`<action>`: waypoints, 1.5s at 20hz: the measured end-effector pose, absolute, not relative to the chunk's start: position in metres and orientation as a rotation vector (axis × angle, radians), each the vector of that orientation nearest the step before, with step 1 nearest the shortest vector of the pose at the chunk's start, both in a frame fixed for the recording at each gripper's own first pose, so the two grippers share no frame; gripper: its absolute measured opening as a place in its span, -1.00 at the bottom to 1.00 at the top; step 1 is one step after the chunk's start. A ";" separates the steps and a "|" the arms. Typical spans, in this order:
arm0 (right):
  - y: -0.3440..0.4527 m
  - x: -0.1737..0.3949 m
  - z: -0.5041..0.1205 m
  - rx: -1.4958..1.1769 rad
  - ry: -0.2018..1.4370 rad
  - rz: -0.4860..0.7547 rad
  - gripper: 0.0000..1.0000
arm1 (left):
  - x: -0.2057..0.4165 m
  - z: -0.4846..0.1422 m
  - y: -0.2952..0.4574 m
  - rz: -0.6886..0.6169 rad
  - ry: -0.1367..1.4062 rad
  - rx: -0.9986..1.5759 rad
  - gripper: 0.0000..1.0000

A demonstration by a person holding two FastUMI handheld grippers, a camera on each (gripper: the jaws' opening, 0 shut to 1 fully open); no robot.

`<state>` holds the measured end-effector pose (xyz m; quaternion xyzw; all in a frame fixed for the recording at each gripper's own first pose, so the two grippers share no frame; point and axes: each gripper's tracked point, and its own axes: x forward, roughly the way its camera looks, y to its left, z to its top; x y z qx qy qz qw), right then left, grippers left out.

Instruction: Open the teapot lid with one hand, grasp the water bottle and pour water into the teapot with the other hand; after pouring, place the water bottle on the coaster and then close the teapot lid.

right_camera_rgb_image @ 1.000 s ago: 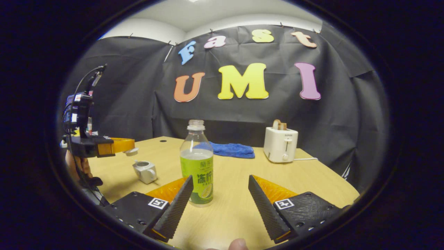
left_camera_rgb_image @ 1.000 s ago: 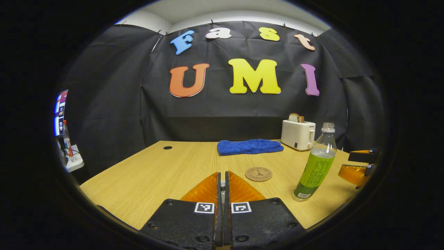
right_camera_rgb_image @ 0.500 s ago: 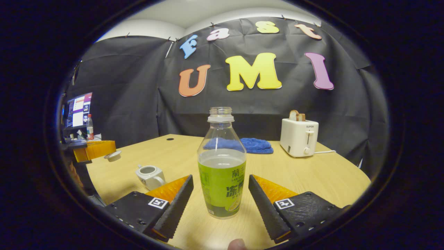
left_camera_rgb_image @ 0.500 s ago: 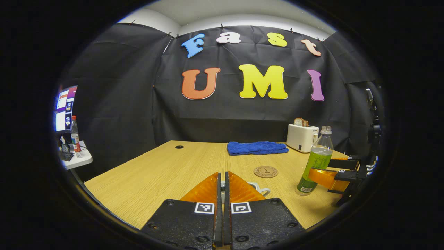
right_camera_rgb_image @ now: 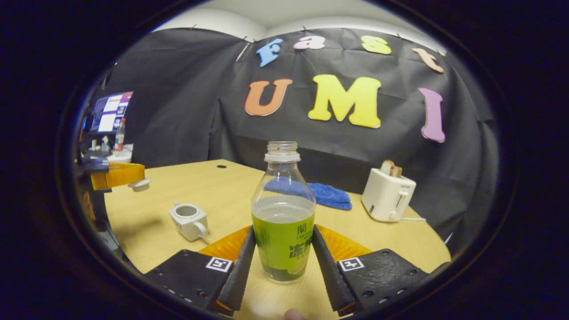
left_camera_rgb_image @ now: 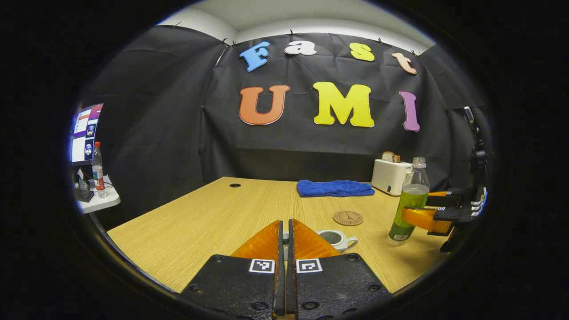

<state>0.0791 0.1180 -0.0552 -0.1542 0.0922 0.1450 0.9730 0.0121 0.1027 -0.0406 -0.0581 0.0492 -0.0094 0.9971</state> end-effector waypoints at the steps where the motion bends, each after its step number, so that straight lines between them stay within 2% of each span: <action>1: 0.121 0.083 -0.048 -0.382 0.170 0.298 0.42 | 0.012 -0.039 0.104 -0.020 0.093 -0.117 -0.93; 6: 0.139 0.099 -0.034 -0.752 0.111 0.299 0.42 | 0.010 -0.036 0.116 -0.012 0.077 -0.127 -0.93; 13: 0.160 0.113 -0.028 -1.132 0.020 0.273 0.43 | 0.008 -0.041 0.137 0.008 0.081 -0.142 -0.93; 20: 0.167 0.116 -0.019 -1.451 -0.070 0.267 0.45 | 0.007 -0.052 0.153 0.018 0.099 -0.164 -0.93; 30: 0.182 0.111 -0.014 -1.738 -0.177 0.272 0.43 | 0.005 -0.053 0.164 0.030 0.100 -0.167 -0.93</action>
